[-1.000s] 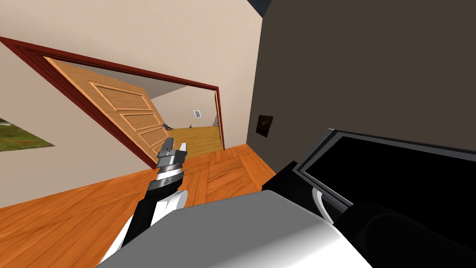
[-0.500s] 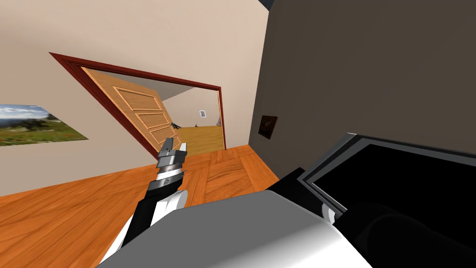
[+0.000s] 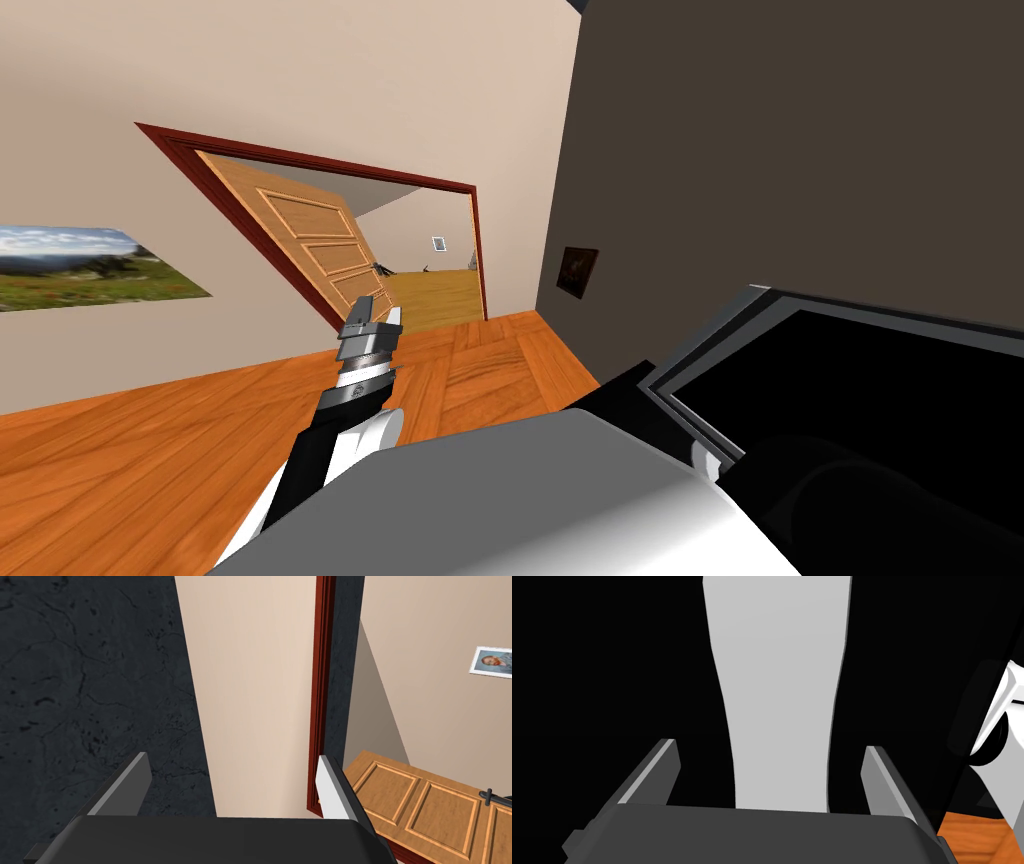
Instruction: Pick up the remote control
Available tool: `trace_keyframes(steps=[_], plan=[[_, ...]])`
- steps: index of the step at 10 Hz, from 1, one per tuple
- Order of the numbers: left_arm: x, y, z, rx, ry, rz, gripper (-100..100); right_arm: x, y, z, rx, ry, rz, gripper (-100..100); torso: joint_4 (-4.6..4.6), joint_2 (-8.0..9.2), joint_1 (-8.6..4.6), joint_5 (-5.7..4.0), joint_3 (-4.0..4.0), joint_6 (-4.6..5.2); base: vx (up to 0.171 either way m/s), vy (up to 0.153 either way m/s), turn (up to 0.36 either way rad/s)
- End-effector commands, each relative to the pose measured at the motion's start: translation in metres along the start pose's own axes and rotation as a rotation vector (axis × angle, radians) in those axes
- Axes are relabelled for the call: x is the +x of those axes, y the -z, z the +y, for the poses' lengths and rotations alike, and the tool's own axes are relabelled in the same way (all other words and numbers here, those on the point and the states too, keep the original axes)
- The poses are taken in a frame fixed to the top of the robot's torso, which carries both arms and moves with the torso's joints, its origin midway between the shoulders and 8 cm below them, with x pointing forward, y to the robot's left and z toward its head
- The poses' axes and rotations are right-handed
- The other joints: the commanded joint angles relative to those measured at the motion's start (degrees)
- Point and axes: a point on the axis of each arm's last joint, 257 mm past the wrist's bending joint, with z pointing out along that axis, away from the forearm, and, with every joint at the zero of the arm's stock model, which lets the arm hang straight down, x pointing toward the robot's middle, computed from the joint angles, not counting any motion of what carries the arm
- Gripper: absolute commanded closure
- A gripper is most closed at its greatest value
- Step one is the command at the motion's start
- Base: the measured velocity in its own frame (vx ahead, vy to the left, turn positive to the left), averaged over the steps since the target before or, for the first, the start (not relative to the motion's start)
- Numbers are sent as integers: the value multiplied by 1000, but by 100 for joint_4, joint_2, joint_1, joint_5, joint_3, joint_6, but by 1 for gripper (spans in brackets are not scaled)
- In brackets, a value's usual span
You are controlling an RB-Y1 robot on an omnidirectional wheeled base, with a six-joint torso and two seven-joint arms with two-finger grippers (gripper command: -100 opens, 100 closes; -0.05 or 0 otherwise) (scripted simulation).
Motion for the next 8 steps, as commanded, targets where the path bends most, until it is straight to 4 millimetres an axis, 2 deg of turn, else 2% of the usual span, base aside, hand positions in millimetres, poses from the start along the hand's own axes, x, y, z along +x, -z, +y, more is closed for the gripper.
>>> trace_keyframes(steps=[1, 5, 6, 7, 8], plan=[[0, 0, 0, 0, 0, 0, 0, 0, 0, 0, 0, 0, 0, 100, 0, 0, 0, 0, 0, 0, 0, 0, 0], [0, 0, 0, 0, 0, 0, 0, 0, 0, 2, -4, 0, -1, 100, -1, -11, -2, 3, -6, -2, 0, 0, 0], [0, 0, 0, 0, 0, 0, 0, 0, 0, 2, -4, 0, -1, 0, -1, -11, -1, 3, -6, -2, 0, 0, 0], [0, 0, 0, 0, 0, 0, 0, 6, 11, -13, 0, 8, 2, 100, -1, -11, -1, 3, -6, -2, 39, 46, -125], [0, 0, 0, 0, 0, 0, 0, 6, 11, -13, 0, 8, 2, 100, -6, -20, 12, 11, -12, 4, 50, 48, -61]])
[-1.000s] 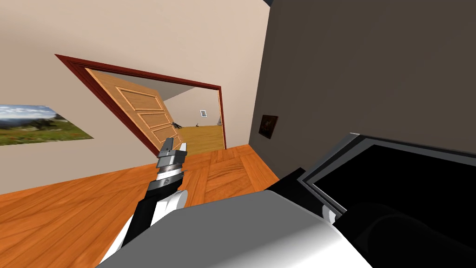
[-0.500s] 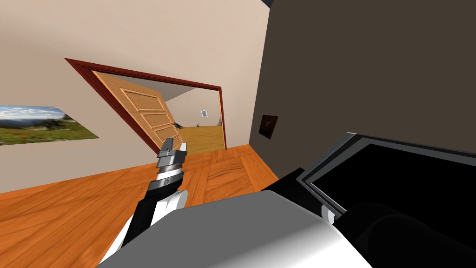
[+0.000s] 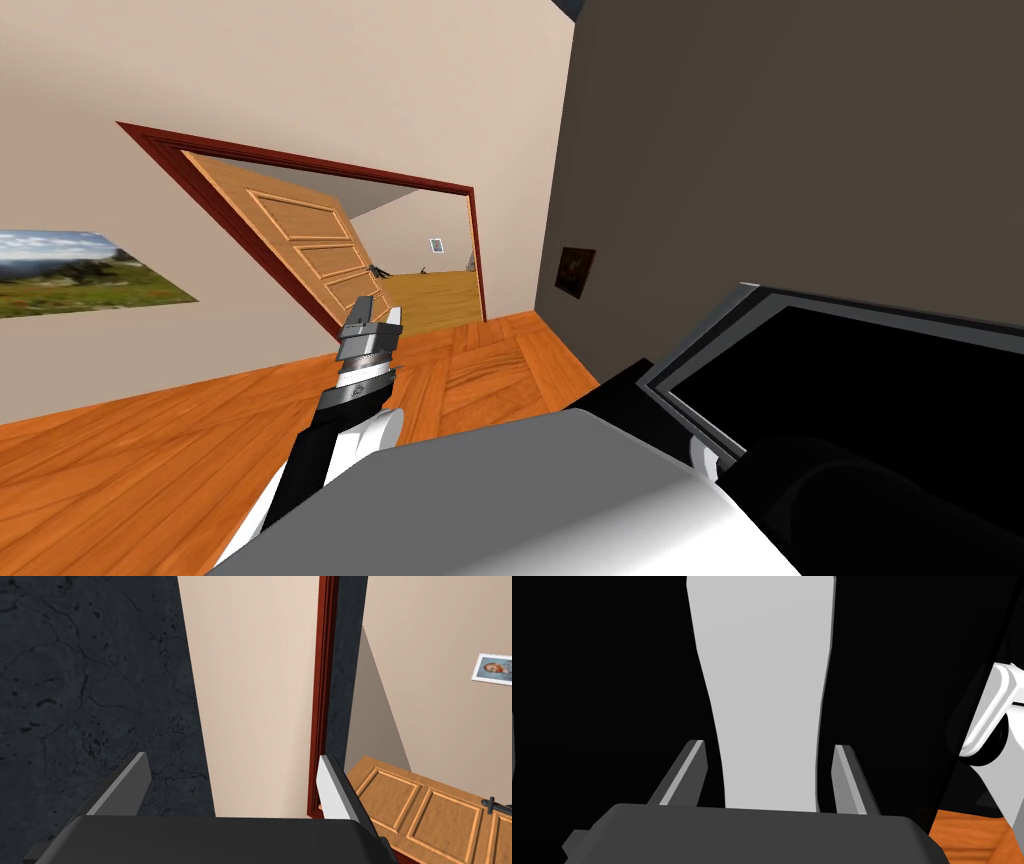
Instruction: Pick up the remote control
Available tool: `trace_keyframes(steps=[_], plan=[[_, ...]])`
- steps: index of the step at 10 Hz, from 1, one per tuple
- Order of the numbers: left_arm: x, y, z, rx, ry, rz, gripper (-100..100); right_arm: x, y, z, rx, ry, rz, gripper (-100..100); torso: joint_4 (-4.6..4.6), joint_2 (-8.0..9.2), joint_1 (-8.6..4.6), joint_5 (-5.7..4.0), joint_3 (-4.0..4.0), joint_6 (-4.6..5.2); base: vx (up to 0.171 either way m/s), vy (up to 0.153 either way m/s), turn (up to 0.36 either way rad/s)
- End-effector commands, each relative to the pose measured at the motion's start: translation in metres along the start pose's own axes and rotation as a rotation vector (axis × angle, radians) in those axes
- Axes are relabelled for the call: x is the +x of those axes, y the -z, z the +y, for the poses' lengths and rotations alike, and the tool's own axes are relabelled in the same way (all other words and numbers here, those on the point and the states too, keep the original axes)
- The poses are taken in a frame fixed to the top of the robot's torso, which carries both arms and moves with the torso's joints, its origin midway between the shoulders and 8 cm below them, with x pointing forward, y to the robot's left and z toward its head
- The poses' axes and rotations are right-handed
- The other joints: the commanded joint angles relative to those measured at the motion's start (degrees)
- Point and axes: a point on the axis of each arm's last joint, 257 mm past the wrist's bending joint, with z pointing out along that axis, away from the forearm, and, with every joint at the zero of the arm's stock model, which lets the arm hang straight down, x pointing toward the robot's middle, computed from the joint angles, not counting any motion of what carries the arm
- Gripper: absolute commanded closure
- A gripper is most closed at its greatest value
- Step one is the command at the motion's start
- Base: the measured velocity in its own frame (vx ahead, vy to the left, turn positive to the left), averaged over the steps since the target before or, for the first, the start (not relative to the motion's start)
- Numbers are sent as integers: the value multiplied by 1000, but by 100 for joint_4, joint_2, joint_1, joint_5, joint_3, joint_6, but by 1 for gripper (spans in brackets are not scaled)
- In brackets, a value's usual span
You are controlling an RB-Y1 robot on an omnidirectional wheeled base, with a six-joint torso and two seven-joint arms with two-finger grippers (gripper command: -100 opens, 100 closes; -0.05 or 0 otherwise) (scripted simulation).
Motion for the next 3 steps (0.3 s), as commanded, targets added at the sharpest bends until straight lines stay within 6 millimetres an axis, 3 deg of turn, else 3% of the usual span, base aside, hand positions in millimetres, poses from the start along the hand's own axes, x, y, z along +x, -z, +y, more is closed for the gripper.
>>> trace_keyframes(steps=[1, 2, 3], plan=[[0, 0, 0, 0, 0, 0, 0, 4, 8, -9, -2, 6, 0, 100, 0, 0, 0, 0, 0, 0, 56, 46, -22], [0, 0, 0, 0, 0, 0, 0, 4, 4, -6, 2, 0, 1, 100, -2, -5, 1, 3, -3, -2, 26, 21, -10], [0, 0, 0, 0, 0, 0, 0, 4, 4, -7, 0, 1, 0, 0, 0, 2, -5, -1, 0, -3, 0, 0, 0]])
